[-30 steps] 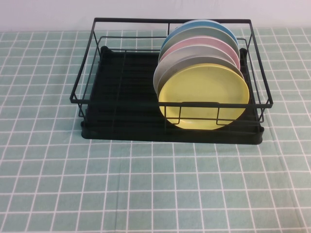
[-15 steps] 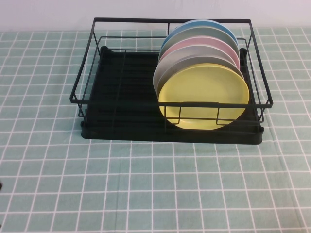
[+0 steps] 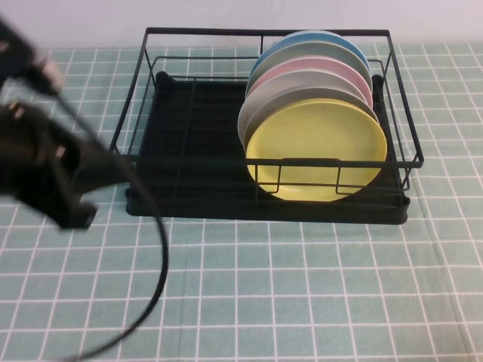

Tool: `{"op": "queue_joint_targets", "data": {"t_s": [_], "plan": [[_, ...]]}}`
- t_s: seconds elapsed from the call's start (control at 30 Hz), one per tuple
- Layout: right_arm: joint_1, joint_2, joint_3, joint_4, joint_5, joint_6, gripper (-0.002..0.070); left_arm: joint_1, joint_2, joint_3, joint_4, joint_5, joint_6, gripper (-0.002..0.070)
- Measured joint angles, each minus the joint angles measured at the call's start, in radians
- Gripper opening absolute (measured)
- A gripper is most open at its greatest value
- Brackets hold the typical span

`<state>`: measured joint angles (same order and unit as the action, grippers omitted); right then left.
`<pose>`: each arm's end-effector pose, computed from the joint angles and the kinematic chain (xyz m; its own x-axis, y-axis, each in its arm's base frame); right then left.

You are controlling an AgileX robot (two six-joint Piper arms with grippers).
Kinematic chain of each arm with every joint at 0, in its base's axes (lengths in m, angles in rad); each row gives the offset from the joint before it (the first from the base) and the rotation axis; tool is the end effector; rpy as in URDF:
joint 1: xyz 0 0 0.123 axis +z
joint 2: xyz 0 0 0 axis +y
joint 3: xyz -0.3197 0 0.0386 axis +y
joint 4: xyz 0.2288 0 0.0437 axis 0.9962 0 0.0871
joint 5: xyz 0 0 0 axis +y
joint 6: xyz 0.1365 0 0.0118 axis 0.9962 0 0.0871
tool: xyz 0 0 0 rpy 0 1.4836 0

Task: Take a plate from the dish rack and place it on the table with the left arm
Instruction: Grasp the plate from the shelf

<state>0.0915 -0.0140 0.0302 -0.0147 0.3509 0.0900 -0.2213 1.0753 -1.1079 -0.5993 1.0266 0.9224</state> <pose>0.0408 0.0030 0.1591 -0.2809 0.0507 -0.9584 -0.0653 0.9953 0.0718 0.1719 -0.1065 0.3860 -0.3122 0.5641 -0.7644 0.8211 0.5650 0.0816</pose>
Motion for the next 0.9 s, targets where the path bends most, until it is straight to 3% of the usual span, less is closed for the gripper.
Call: {"op": "queue_joint_targets", "data": {"t_s": [0.27, 0.33, 0.4, 0.53, 0.6, 0.9], "plan": [[0.000, 0.000, 0.000, 0.000, 0.000, 0.000, -0.0018, -0.097, 0.335, -0.254, -0.003, -0.011, 0.166, -0.0001], [0.000, 0.000, 0.000, 0.000, 0.000, 0.000, -0.0018, -0.129, 0.410, -0.310, 0.011, -0.016, 0.177, 0.0031], [0.000, 0.000, 0.000, 0.000, 0.000, 0.000, -0.0018, -0.157, 0.478, -0.357, 0.029, -0.016, 0.183, 0.0105], [0.000, 0.000, 0.000, 0.000, 0.000, 0.000, -0.0018, -0.196, 0.582, -0.435, 0.043, -0.045, 0.210, 0.0358], [0.000, 0.000, 0.000, 0.000, 0.000, 0.000, -0.0018, -0.211, 0.614, -0.452, 0.043, -0.098, 0.214, 0.0415], [0.000, 0.000, 0.000, 0.000, 0.000, 0.000, -0.0018, -0.266, 0.688, -0.473, 0.027, -0.287, 0.279, 0.0425]]}}
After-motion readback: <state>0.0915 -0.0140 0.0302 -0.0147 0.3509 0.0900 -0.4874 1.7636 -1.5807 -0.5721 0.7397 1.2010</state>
